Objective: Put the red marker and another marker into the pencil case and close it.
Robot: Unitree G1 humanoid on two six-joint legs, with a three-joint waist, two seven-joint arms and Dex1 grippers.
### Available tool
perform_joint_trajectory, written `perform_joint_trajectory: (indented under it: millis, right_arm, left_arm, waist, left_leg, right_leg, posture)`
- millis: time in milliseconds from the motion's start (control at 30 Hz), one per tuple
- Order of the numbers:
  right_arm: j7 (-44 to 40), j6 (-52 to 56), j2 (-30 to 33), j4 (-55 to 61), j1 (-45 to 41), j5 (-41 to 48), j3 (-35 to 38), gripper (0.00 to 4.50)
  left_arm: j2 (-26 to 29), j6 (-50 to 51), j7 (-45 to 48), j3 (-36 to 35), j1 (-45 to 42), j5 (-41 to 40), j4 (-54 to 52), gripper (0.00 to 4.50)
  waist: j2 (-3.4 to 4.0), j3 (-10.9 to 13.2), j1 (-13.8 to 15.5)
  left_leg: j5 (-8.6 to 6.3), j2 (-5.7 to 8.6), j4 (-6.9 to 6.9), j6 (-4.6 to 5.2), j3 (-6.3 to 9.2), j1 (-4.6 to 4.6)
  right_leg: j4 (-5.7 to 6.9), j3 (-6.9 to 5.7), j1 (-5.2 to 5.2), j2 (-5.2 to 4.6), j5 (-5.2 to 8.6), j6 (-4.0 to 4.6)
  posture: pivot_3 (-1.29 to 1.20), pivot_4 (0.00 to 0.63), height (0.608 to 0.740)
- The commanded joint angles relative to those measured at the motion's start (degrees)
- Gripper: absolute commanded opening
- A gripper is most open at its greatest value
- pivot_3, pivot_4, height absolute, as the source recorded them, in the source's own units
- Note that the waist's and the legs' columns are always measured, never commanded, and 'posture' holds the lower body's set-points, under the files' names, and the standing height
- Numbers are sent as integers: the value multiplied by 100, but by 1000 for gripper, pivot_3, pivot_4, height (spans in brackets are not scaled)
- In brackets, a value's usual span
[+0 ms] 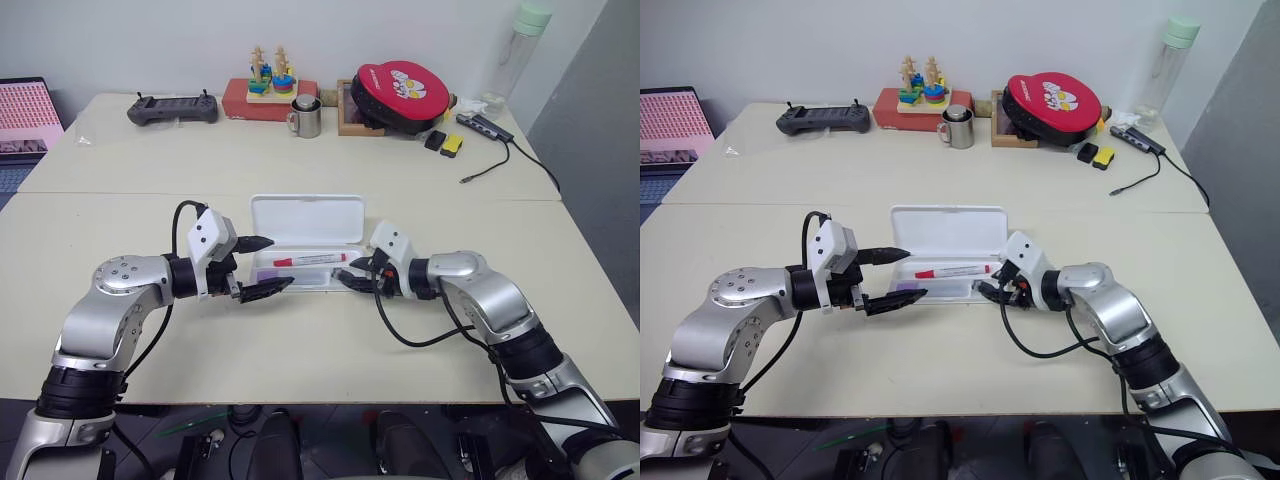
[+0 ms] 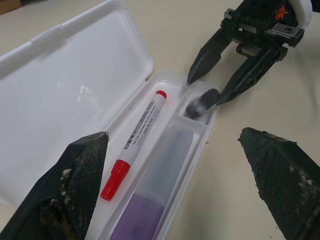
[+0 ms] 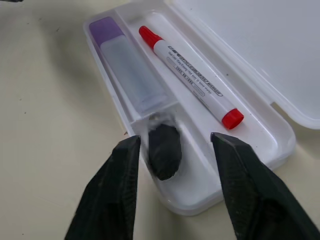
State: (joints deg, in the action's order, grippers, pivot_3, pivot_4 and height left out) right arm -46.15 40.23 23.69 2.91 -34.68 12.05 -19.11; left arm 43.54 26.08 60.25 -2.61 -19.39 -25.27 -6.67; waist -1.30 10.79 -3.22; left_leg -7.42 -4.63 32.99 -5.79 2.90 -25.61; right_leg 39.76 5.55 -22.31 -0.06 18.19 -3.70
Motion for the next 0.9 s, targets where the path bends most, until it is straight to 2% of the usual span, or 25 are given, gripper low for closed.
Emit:
perform_joint_trajectory:
  millis: [33,200,233,300,367,433,533,567,600,700,800,900]
  right_arm:
    - [-34,6,4,277,-136,147,271,3217]
    - [-119,-61,-29,200,-261,265,403,4324]
    - [-191,-77,-51,227,-287,345,454,4475]
    - [-394,-108,-255,378,-477,853,805,4475]
    - [-324,-100,-486,184,-897,1170,1208,4149]
    - [-210,-256,-563,-308,-1399,1126,1397,3754]
    - [-100,-542,-665,-1126,-2048,967,1509,2910]
    - [-82,-615,-696,-1384,-2220,927,1538,2795]
    - [151,-922,-806,-2211,-2724,632,1477,2399]
    - [539,-1533,-992,-3747,-3570,94,1368,1797]
    - [708,-2133,-1091,-5038,-4023,-422,1148,1115]
    - [674,-2605,-1135,-5798,-4179,-755,1030,427]
  left_arm:
    - [-12,20,-47,-111,-103,-96,-182,4500]
    - [-4,24,-120,-179,-25,-115,-238,4500]
    - [-11,58,-156,-227,-2,-162,-272,4500]
    - [-31,71,-302,-428,83,-247,-278,4500]
    - [-115,64,-541,-703,100,-350,-251,4500]
    - [-225,184,-764,-1051,93,-586,-260,4500]
    - [-359,279,-1032,-1445,43,-854,-212,4500]
    - [-395,289,-1099,-1511,4,-901,-179,4500]
    - [-495,368,-1207,-1667,-71,-1125,-215,4500]
    - [-627,515,-1375,-1885,-149,-1470,-317,4500]
    - [-622,565,-1459,-2032,-77,-1613,-358,4500]
    - [-646,633,-1592,-2213,-97,-1857,-415,4500]
  waist:
    - [0,0,0]
    - [0,0,0]
    - [0,0,0]
    - [0,0,-2]
    - [0,0,-19]
    - [1,2,-44]
    - [0,1,-21]
    - [-3,-1,-11]
    - [-3,-1,2]
    - [-3,0,1]
    - [-3,0,-13]
    - [-3,0,5]
  left_leg:
    - [0,0,0,0,0,0]
    - [0,0,0,0,0,0]
    - [0,0,0,0,0,0]
    - [0,0,0,0,0,0]
    - [0,0,0,0,0,0]
    - [0,-2,0,0,0,0]
    - [0,-2,4,0,2,8]
    - [0,-2,4,0,2,8]
    - [0,-1,3,0,0,12]
    - [0,1,5,0,-4,10]
    - [0,0,3,0,-4,9]
    - [-1,1,-7,-1,-4,9]
  right_leg:
    - [0,0,0,0,0,0]
    - [0,0,0,0,0,0]
    - [0,0,0,0,0,0]
    - [1,0,0,0,0,0]
    - [2,1,0,0,0,0]
    - [8,1,-3,1,0,0]
    - [15,-2,2,1,-1,0]
    - [14,-2,2,1,-1,0]
    - [12,-1,5,1,-1,0]
    - [14,2,2,-1,-4,3]
    - [11,2,1,-1,-17,23]
    - [8,-1,2,-1,-16,26]
  posture:
    - [0,150,740]
    - [0,150,740]
    - [0,150,740]
    - [0,150,740]
    - [0,150,740]
    - [0,150,740]
    - [0,150,740]
    - [0,150,740]
    - [0,150,740]
    - [0,150,740]
    - [0,150,740]
    - [0,150,740]
